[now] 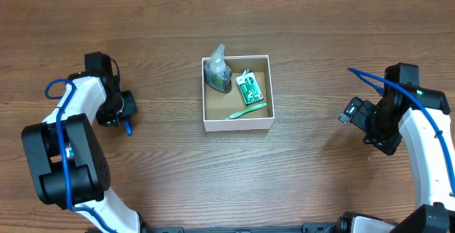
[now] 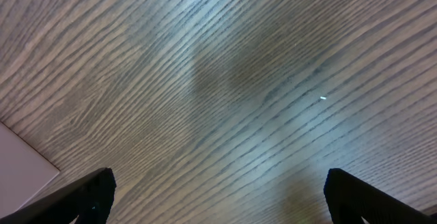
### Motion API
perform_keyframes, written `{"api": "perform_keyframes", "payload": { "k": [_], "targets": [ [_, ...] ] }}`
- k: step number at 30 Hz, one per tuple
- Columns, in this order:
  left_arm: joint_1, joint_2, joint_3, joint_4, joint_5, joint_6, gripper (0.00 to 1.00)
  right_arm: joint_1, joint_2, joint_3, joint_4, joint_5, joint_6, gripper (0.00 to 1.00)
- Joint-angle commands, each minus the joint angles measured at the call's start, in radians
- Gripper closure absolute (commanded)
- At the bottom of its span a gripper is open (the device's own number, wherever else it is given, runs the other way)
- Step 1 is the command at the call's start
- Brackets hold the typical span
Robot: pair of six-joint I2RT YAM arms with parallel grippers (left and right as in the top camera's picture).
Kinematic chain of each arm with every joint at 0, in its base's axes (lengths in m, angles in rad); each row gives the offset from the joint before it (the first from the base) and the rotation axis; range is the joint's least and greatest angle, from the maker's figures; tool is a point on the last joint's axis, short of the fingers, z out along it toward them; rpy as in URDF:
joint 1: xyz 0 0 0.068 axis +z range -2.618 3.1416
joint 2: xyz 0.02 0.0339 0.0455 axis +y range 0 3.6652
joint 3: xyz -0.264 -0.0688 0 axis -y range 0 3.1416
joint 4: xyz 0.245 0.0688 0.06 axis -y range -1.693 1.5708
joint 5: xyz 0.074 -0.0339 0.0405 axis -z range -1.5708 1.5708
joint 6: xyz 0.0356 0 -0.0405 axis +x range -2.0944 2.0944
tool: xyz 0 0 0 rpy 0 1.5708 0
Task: Pack container
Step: 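Grasp the blue razor with left gripper and lift toward box, then lower the razor into the box and open left gripper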
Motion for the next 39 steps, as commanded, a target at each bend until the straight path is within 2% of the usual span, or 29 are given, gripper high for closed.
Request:
{"api": "perform_keyframes", "payload": {
  "k": [1, 4, 8, 11, 14, 20, 27, 35, 37, 39],
  "targets": [
    [-0.002, -0.025, 0.188, -0.11, 0.021, 0.008, 0.96, -0.002, -0.006, 0.017, 0.003, 0.001, -0.004, 0.0],
    [-0.035, -0.079, 0.331, -0.205, 0.05, 0.033, 0.96, -0.002, -0.006, 0.017, 0.004, 0.001, -0.004, 0.0],
    [-0.144, -0.191, 0.473, -0.261, 0.074, 0.134, 0.96, -0.002, -0.006, 0.017, 0.005, 0.001, -0.004, 0.0],
    [-0.293, -0.287, 0.509, -0.243, 0.074, 0.233, 0.96, -0.002, -0.006, 0.017, 0.005, 0.001, -0.004, 0.0],
    [-0.437, -0.326, 0.509, -0.234, 0.074, 0.272, 0.96, -0.002, -0.006, 0.017, 0.007, 0.0, -0.003, 0.0],
    [-0.702, -0.276, 0.501, -0.254, 0.016, 0.327, 0.96, -0.002, -0.006, 0.017, 0.007, 0.0, -0.003, 0.0],
    [-0.79, -0.096, 0.5, -0.256, 0.013, 0.322, 0.96, -0.002, -0.006, 0.017, 0.003, 0.0, -0.003, 0.0],
    [-0.789, 0.094, 0.5, -0.265, 0.014, 0.298, 0.82, -0.002, -0.006, 0.017, 0.003, 0.0, -0.003, 0.0],
    [-0.789, 0.102, 0.501, -0.265, 0.014, 0.288, 0.64, -0.002, -0.006, 0.017, 0.003, 0.0, -0.003, 0.0],
    [-0.789, 0.096, 0.504, -0.267, 0.014, 0.288, 0.59, -0.002, -0.006, 0.017, 0.003, 0.0, -0.003, 0.0]
  ]
}}
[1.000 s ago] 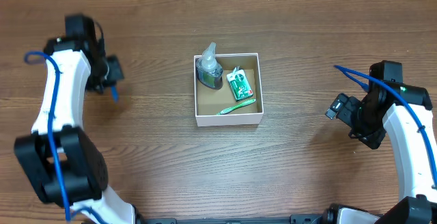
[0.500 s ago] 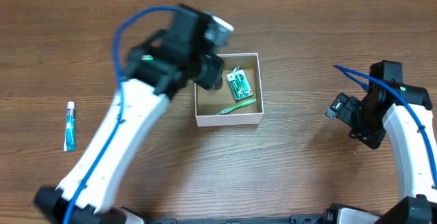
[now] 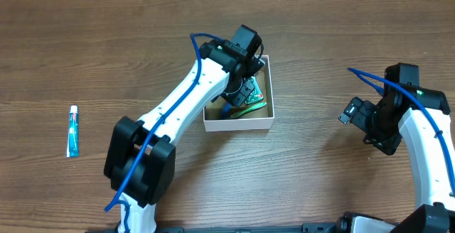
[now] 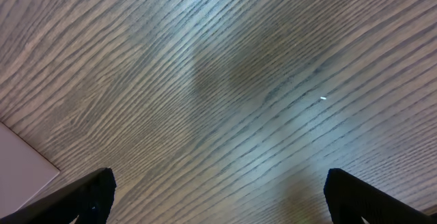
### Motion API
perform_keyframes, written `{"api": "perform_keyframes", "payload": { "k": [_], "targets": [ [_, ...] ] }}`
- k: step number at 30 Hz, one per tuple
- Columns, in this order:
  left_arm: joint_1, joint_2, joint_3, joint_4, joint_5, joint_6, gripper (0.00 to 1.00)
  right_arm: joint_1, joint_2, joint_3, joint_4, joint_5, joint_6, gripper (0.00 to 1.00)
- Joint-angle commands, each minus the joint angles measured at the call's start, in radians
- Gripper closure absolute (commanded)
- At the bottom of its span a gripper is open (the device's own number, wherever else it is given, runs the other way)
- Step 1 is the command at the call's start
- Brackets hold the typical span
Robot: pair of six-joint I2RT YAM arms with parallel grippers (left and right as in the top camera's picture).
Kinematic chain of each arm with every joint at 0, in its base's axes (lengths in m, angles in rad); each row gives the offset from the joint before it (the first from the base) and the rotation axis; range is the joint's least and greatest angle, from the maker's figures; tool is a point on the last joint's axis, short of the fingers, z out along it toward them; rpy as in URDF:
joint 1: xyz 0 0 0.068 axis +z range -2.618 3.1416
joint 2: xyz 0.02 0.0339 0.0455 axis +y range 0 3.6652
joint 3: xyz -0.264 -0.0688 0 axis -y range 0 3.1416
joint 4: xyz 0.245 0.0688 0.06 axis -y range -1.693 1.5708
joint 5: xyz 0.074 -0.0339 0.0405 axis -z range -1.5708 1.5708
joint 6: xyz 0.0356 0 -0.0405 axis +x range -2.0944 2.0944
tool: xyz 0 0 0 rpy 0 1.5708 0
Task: Pack container
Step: 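Lower the razor into the box and open left gripper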
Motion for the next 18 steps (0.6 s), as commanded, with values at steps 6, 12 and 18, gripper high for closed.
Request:
{"api": "perform_keyframes", "payload": {
  "k": [6, 12, 18],
  "targets": [
    [0.003, -0.092, 0.096, -0.106, -0.004, -0.04, 0.68, -0.002, -0.006, 0.017, 0.005, 0.001, -0.003, 0.0],
    [0.021, -0.265, 0.233, -0.224, -0.17, -0.103, 0.49, -0.002, -0.006, 0.017, 0.008, 0.001, -0.004, 0.0],
    [0.211, -0.438, 0.237, -0.32, -0.24, -0.239, 0.27, -0.002, -0.006, 0.017, 0.009, 0.001, -0.004, 0.0]
  ]
}}
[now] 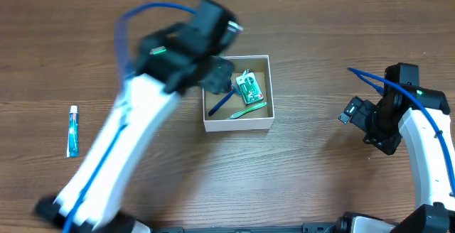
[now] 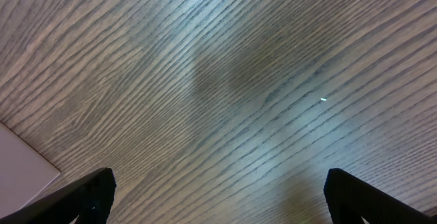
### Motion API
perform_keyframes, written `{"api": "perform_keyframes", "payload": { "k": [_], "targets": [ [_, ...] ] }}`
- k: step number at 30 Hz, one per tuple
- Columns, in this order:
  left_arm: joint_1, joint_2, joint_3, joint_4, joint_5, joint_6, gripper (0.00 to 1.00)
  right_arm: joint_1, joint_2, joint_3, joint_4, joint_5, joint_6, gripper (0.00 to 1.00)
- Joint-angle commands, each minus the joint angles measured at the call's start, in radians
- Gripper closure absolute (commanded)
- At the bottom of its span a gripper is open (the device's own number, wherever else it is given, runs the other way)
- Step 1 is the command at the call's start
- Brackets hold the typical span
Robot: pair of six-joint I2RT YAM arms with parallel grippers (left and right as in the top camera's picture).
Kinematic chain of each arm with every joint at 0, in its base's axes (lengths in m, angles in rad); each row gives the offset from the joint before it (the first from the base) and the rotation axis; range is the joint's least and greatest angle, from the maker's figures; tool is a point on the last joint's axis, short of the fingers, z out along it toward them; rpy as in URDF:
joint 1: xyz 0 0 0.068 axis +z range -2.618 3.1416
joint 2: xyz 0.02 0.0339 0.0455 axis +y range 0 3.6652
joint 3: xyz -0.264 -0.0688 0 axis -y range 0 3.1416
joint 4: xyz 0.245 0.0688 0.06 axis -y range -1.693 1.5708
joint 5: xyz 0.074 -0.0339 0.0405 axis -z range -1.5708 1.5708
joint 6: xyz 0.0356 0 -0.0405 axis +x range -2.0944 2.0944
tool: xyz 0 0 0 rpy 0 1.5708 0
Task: Pack container
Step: 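Lower the razor into the box and open left gripper, then move left gripper left to the Colgate toothpaste tube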
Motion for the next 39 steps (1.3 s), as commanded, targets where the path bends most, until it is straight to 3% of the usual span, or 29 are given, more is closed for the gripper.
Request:
{"api": "perform_keyframes", "payload": {
  "k": [1, 5, 9, 15, 19, 28, 39],
  "targets": [
    [0.185, -0.077, 0.005, -0.07, -0.08, -0.133, 0.27, -0.002, -0.006, 0.017, 0.005, 0.001, -0.004, 0.0],
    [0.425, -0.074, -0.016, -0.114, -0.058, -0.211, 0.23, -0.002, -0.006, 0.017, 0.007, 0.0, -0.004, 0.0],
    [0.643, -0.073, -0.155, -0.056, 0.02, -0.211, 0.21, -0.002, -0.006, 0.017, 0.007, 0.0, -0.004, 0.0],
    [0.888, -0.066, -0.457, 0.132, 0.061, -0.211, 0.13, -0.002, -0.006, 0.017, 0.007, 0.0, -0.004, 0.0],
    [1.017, -0.039, -0.661, 0.29, 0.069, -0.211, 0.02, -0.002, -0.006, 0.017, 0.008, 0.0, -0.004, 0.0],
    [1.096, 0.095, -0.766, 0.533, 0.137, -0.166, 0.0, -0.002, -0.006, 0.017, 0.007, 0.0, -0.004, 0.0],
    [1.089, 0.253, -0.766, 0.649, 0.16, -0.022, 0.04, -0.002, -0.006, 0.017, 0.008, 0.001, -0.004, 0.0]
  ]
}}
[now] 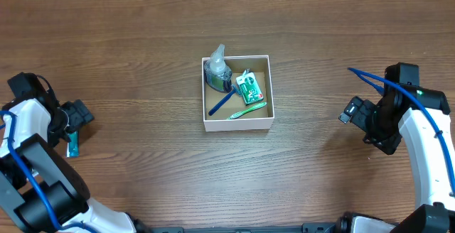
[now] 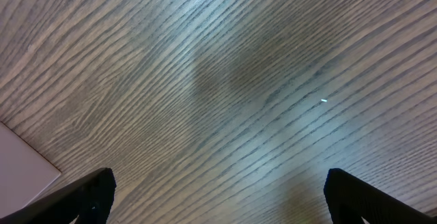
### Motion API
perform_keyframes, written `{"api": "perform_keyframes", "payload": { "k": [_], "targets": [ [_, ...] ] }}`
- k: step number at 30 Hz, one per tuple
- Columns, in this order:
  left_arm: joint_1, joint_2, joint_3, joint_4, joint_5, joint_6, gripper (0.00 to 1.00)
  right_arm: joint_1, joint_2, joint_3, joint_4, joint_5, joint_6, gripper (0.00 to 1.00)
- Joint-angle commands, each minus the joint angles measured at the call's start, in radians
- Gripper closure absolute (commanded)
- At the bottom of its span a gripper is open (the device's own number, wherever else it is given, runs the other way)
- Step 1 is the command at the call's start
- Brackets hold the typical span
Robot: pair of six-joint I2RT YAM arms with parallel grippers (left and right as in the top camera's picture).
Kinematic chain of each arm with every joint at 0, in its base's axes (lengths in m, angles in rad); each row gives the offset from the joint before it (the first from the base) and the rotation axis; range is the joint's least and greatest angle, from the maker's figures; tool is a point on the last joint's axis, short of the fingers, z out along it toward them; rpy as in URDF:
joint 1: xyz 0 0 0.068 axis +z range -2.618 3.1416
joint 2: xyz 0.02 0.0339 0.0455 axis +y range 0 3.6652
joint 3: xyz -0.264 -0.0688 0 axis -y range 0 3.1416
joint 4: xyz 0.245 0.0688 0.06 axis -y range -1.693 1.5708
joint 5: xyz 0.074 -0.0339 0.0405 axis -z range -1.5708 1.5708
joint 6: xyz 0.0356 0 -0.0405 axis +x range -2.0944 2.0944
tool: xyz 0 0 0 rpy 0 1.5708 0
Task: Pack container
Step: 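Move left gripper left to the Colgate toothpaste tube, then close left gripper on the toothpaste tube and lift it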
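Note:
The white box (image 1: 237, 123) stands mid-table. It holds a clear bottle (image 1: 216, 72), a green packet (image 1: 249, 88), a green toothbrush (image 1: 247, 110) and a blue toothbrush (image 1: 221, 104). A blue-and-white toothpaste tube (image 1: 71, 148) lies at the far left. My left gripper (image 1: 77, 114) sits over the tube's upper end; the overhead view does not show how its jaws stand. My right gripper (image 1: 352, 111) hovers right of the box, open (image 2: 220, 188) over bare wood with nothing between its fingers.
The wooden table (image 1: 142, 34) spreads all around the box. A white corner (image 2: 19, 164) shows at the lower left of the right wrist view. My right arm (image 1: 426, 148) curves along the right edge.
My left arm has gone from beside the box to the far left, its gripper now over the top of the toothpaste tube. The blue toothbrush stays in the box. The right arm has not moved.
At first my left gripper was at the left with a blue item at its tip. Then it reached into the box, and the tube lay bare at the far left. Then the blue toothbrush lay in the box. Now the gripper is over the tube.

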Motion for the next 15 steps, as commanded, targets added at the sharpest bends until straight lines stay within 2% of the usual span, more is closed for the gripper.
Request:
{"api": "perform_keyframes", "payload": {
  "k": [1, 12, 15],
  "targets": [
    [-0.007, 0.076, -0.001, 0.041, 0.038, 0.076, 0.04, -0.002, -0.006, 0.017, 0.006, 0.0, -0.003, 0.0],
    [-0.007, 0.113, -0.001, 0.119, 0.068, 0.087, 0.06, -0.002, -0.006, 0.017, 0.01, 0.001, -0.004, 0.0],
    [-0.007, 0.138, -0.001, 0.121, 0.093, 0.09, 0.1, -0.002, -0.006, 0.017, 0.01, 0.001, -0.004, 0.0]
  ]
}}
